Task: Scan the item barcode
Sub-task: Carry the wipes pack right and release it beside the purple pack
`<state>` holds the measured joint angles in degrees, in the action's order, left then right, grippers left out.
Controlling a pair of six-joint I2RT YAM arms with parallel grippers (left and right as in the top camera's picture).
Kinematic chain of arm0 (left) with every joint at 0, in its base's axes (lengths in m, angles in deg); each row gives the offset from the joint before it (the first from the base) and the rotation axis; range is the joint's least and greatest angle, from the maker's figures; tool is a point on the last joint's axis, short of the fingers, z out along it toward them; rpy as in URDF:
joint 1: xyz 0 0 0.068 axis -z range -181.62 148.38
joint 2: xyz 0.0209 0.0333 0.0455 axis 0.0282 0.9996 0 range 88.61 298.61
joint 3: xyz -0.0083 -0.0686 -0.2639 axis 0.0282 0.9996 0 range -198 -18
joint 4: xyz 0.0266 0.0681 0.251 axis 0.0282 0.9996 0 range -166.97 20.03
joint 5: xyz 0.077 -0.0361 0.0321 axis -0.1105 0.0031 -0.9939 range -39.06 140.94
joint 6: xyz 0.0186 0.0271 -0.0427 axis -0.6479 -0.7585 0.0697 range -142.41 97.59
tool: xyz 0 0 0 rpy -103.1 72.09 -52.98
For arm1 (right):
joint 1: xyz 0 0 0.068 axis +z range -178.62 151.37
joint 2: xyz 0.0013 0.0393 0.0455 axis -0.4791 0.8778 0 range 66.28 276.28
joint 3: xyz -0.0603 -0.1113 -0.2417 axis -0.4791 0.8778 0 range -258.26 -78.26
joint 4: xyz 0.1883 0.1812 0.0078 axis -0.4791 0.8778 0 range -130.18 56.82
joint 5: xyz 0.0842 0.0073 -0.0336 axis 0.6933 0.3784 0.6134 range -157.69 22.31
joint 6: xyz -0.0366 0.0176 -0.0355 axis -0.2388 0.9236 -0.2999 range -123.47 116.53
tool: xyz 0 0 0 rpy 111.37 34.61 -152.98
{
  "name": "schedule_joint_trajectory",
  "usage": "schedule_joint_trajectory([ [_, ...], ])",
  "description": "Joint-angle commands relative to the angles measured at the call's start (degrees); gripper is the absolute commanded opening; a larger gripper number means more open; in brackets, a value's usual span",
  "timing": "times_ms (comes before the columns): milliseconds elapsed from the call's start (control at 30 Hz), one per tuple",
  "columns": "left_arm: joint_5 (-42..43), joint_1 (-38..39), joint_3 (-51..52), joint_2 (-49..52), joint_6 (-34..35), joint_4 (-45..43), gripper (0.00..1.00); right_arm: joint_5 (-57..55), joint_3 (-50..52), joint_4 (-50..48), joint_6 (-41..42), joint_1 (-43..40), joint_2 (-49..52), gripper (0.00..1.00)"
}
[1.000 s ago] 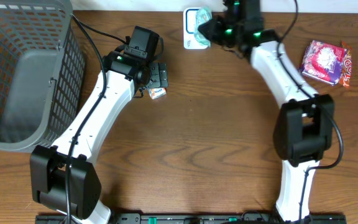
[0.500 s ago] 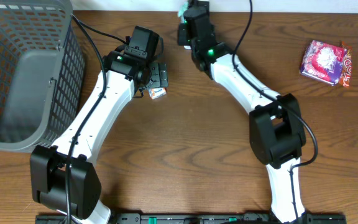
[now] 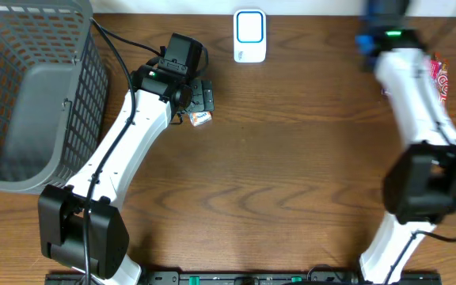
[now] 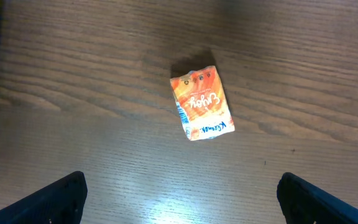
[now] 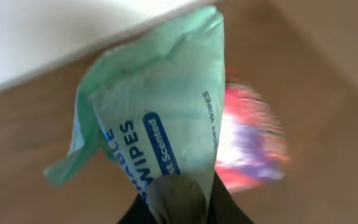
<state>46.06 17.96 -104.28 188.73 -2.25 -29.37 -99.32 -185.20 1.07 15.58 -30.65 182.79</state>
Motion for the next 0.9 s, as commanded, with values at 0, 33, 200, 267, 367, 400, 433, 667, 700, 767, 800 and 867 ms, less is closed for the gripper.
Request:
schedule_joint_trajectory([
  [0,-0.72,-0.20,-0.94,0.39,0.28,0.13,0.98,-1.88,0.20,4.68,-0.55,-7.10,0.94,0.01],
  [33,-0.72,-0.20,-0.94,0.39,0.28,0.15,0.98,-0.98,0.33,5.49,-1.38,-9.29,1.53,0.01],
  [200,-0.72,-0.20,-0.94,0.39,0.28,0.15,0.98,8.98,0.55,3.76,-13.62,-18.51,4.70,0.02],
  [267,-0.72,-0.20,-0.94,0.39,0.28,0.13,0.98,12.85,0.55,2.40,-17.00,-21.09,5.84,0.07],
  [367,-0.72,-0.20,-0.94,0.39,0.28,0.15,0.98,16.87,0.55,0.15,-18.05,-24.26,7.52,0.14],
  [400,-0.72,-0.20,-0.94,0.39,0.28,0.15,0.98,17.51,0.55,-0.55,-18.05,-25.00,8.07,0.15],
  [433,-0.72,-0.20,-0.94,0.39,0.28,0.13,0.98,17.77,0.55,-1.27,-18.01,-25.62,8.46,0.15],
  [667,-0.72,-0.20,-0.94,0.39,0.28,0.13,0.98,17.59,0.55,-4.52,-17.84,-27.58,11.89,0.18],
  [700,-0.72,-0.20,-0.94,0.39,0.28,0.15,0.98,17.62,0.55,-4.48,-17.84,-27.71,12.15,0.18],
  [767,-0.72,-0.20,-0.94,0.39,0.28,0.15,0.98,17.62,0.57,-4.39,-17.84,-27.76,12.94,0.22],
  [800,-0.72,-0.20,-0.94,0.39,0.28,0.13,0.98,17.62,0.55,-4.24,-17.84,-27.76,13.38,0.26],
  [867,-0.72,-0.20,-0.94,0.39,0.28,0.15,0.98,17.66,0.55,-3.63,-17.81,-27.69,13.73,0.33],
])
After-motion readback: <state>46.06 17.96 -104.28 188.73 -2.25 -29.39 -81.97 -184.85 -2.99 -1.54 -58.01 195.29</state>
